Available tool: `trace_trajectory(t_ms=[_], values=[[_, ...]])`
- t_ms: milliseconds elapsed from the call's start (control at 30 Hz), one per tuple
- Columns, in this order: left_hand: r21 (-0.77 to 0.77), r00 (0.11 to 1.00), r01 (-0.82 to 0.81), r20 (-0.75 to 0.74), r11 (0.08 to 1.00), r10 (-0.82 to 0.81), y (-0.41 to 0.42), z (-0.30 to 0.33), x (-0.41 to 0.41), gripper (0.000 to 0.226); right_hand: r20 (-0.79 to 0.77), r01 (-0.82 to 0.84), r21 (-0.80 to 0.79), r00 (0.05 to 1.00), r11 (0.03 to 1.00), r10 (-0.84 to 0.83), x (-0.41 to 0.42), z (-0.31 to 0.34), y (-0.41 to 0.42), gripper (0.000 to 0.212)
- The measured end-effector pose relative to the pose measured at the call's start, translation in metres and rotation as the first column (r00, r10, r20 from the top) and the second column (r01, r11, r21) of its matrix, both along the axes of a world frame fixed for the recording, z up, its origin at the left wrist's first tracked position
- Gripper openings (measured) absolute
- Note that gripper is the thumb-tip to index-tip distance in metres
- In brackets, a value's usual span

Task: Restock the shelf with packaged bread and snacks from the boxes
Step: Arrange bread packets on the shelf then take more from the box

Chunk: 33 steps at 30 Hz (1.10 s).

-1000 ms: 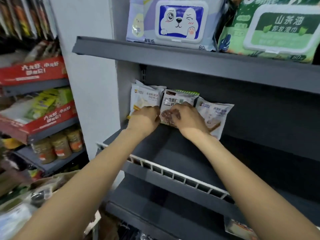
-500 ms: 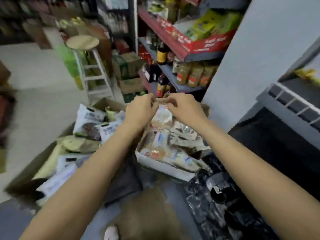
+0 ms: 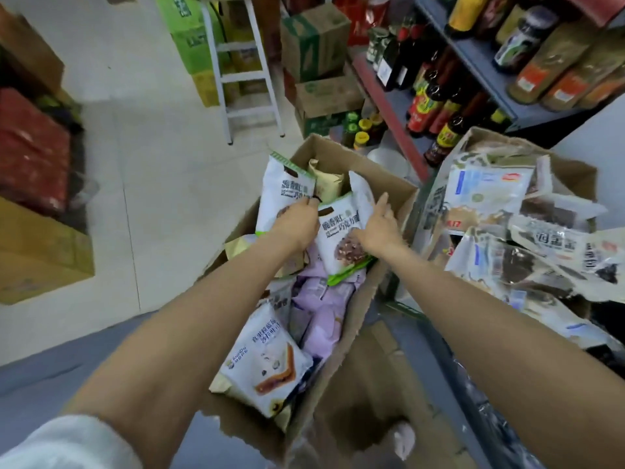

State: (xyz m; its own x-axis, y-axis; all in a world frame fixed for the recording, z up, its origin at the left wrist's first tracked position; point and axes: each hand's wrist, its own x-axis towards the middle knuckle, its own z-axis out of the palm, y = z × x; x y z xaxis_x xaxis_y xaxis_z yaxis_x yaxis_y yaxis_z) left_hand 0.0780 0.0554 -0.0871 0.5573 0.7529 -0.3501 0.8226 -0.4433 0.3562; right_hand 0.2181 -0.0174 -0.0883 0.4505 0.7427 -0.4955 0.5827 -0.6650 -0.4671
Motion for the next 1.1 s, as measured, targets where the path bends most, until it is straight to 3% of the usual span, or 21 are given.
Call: trace_trajectory(t_ms=[100, 200, 333, 367, 433, 533, 600, 700, 733, 833, 900, 967, 1033, 1100], values=[[-0.023, 0.994, 0.04, -0.1, 0.999, -0.042, 0.018, -0.018, 0.014, 0.033, -0.054, 0.101, -0.116, 0.993, 0.988, -0.107, 0.012, -0.021, 0.023, 0.092], [-0.136, 0.99, 0.05, -0.126, 0.989, -0.068, 0.019, -0.03, 0.019, 0.04, 0.077, 0.044, -0.121, 0.996, 0.992, -0.035, 0.017, -0.033, 0.032, 0.036], [-0.187, 0.999, -0.045, -0.014, 0.981, 0.043, 0.005, -0.035, 0.015, 0.033, 0.223, 0.047, 0.005, 0.974, 0.999, -0.047, 0.02, -0.027, 0.028, 0.032], [-0.163, 0.995, -0.073, 0.052, 0.984, 0.082, 0.002, -0.033, 0.013, 0.023, 0.218, 0.02, 0.065, 0.975, 0.998, -0.033, 0.021, -0.02, 0.024, 0.032], [-0.124, 0.966, -0.118, 0.215, 0.985, 0.143, 0.001, -0.024, 0.012, 0.029, 0.185, -0.068, 0.209, 0.982, 0.975, 0.028, 0.025, -0.004, 0.012, 0.036], [-0.075, 0.894, -0.148, 0.416, 0.986, 0.166, 0.001, 0.011, 0.02, 0.037, 0.046, -0.085, 0.381, 0.996, 0.921, 0.073, 0.024, 0.03, -0.012, 0.035], [-0.044, 0.865, -0.102, 0.49, 0.994, 0.11, -0.001, 0.042, 0.029, 0.04, -0.137, -0.004, 0.415, 0.988, 0.91, 0.067, 0.014, 0.056, -0.023, 0.036], [0.015, 0.851, 0.033, 0.523, 0.999, -0.036, -0.008, 0.078, 0.043, 0.019, -0.366, 0.158, 0.492, 0.93, 0.856, 0.039, 0.005, 0.096, -0.035, 0.038], [0.0, 0.838, 0.057, 0.544, 0.998, -0.048, -0.012, 0.088, 0.047, 0.012, -0.403, 0.189, 0.518, 0.914, 0.835, 0.043, 0.008, 0.109, -0.04, 0.036], [-0.068, 0.758, 0.078, 0.652, 0.995, -0.015, -0.02, 0.117, 0.062, 0.018, -0.451, 0.233, 0.559, 0.891, 0.796, 0.056, 0.022, 0.147, -0.059, 0.019], [-0.081, 0.691, 0.1, 0.723, 0.992, -0.01, -0.025, 0.146, 0.076, 0.022, -0.372, 0.218, 0.634, 0.927, 0.742, 0.044, 0.039, 0.167, -0.08, 0.031], [-0.068, 0.639, 0.149, 0.768, 0.986, -0.044, -0.035, 0.18, 0.095, 0.022, -0.287, 0.278, 0.68, 0.952, 0.678, -0.103, 0.061, 0.183, -0.101, 0.072], [-0.068, 0.583, 0.212, 0.809, 0.975, -0.07, -0.054, 0.213, 0.119, 0.025, -0.269, 0.391, 0.677, 0.92, 0.623, -0.285, 0.081, 0.205, -0.122, 0.107], [-0.089, 0.535, 0.274, 0.842, 0.958, -0.075, -0.076, 0.242, 0.148, 0.026, -0.316, 0.472, 0.678, 0.879, 0.564, -0.357, 0.105, 0.23, -0.146, 0.11]])
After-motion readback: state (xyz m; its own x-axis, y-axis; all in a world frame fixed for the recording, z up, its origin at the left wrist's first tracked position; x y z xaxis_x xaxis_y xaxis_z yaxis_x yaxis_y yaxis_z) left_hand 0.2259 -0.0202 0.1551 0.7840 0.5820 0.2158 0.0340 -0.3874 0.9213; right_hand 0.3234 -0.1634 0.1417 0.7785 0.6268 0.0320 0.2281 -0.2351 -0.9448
